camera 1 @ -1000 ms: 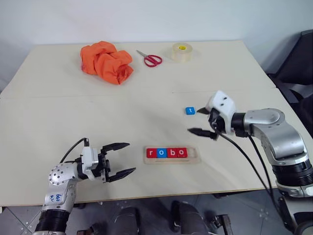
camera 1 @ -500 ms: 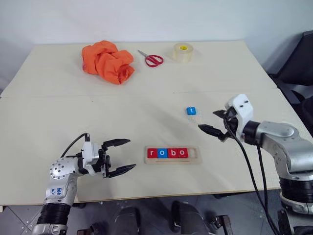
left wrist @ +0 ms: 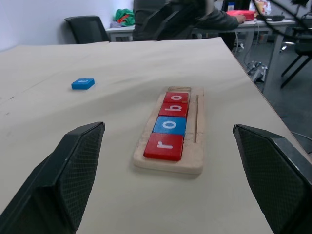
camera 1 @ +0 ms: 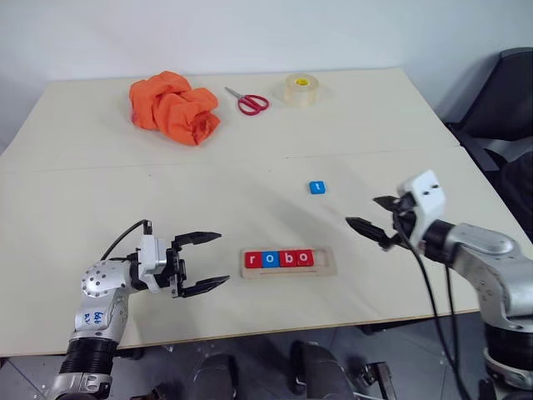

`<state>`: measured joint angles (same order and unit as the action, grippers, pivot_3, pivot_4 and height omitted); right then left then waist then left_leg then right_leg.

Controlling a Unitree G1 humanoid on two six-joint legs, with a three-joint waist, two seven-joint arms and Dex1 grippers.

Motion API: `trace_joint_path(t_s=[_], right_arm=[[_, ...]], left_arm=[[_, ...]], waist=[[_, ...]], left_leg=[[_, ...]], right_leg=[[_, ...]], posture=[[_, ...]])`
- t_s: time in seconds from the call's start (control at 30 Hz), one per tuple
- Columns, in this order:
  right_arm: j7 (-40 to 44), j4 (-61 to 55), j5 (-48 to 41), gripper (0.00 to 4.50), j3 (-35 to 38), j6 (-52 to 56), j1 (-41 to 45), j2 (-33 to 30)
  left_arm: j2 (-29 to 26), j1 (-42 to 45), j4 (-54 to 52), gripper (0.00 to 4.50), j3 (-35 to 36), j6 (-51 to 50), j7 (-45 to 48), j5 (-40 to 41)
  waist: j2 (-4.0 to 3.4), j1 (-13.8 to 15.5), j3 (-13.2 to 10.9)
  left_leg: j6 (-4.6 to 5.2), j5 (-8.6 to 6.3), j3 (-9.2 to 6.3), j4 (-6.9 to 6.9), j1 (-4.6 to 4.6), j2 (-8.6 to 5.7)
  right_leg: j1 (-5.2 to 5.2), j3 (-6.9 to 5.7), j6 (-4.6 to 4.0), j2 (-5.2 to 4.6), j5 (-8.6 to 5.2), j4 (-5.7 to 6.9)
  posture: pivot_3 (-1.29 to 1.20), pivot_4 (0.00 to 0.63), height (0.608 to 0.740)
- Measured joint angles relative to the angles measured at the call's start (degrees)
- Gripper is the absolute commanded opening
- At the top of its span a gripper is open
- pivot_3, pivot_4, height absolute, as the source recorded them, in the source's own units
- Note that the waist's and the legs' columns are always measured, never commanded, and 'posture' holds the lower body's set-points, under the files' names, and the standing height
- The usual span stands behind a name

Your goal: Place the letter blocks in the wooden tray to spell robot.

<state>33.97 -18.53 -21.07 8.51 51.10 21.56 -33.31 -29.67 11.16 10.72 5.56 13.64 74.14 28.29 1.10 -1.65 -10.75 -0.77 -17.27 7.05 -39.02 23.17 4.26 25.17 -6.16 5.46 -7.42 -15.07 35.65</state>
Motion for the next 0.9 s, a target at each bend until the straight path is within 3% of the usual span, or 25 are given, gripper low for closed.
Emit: trace_joint_path(t_s=[0.33, 0.6, 0.83, 0.9], right_arm=[[-14.2, 25.0, 9.9, 4.48, -6.7, -12.1, 15.8, 14.4], [-15.6, 38.9, 12.6, 4.48, -8.6, -20.0, 21.0, 19.4], [-18.7, 42.7, 13.8, 4.48, -8.6, -21.9, 21.8, 21.3], [-19.6, 42.9, 14.1, 4.09, -8.4, -22.1, 21.9, 21.8]], left_arm=[[0.1, -2.7, -1.9, 4.50, 0.1, -0.3, -1.0, -0.1], [-0.1, -5.0, -4.3, 4.50, 0.4, -0.6, -2.3, -0.1], [-0.1, -6.5, -5.8, 4.50, 0.8, -0.6, -3.3, -0.1], [-0.1, -6.8, -5.9, 4.50, 0.8, -0.7, -3.4, -0.1]], waist=[[-0.01, -0.1, 0.0], [-0.01, -0.2, 0.0], [-0.01, -0.2, 0.0], [-0.01, -0.3, 0.0]], left_leg=[[0.00, 0.00, 0.15, 0.03, 0.09, -0.02], [0.01, 0.00, 0.20, 0.06, 0.11, -0.01], [0.00, 0.00, 0.21, 0.07, 0.11, -0.01], [0.00, 0.00, 0.21, 0.08, 0.11, 0.00]], right_leg=[[0.12, 0.08, 0.00, -0.01, 0.01, 0.03], [0.14, 0.12, 0.01, 0.01, 0.01, 0.16], [0.15, 0.13, 0.01, 0.00, 0.01, 0.16], [0.15, 0.13, 0.01, 0.01, 0.01, 0.16]], posture=[[0.00, 0.150, 0.740], [0.00, 0.150, 0.740], [0.00, 0.150, 0.740], [0.00, 0.150, 0.740]])
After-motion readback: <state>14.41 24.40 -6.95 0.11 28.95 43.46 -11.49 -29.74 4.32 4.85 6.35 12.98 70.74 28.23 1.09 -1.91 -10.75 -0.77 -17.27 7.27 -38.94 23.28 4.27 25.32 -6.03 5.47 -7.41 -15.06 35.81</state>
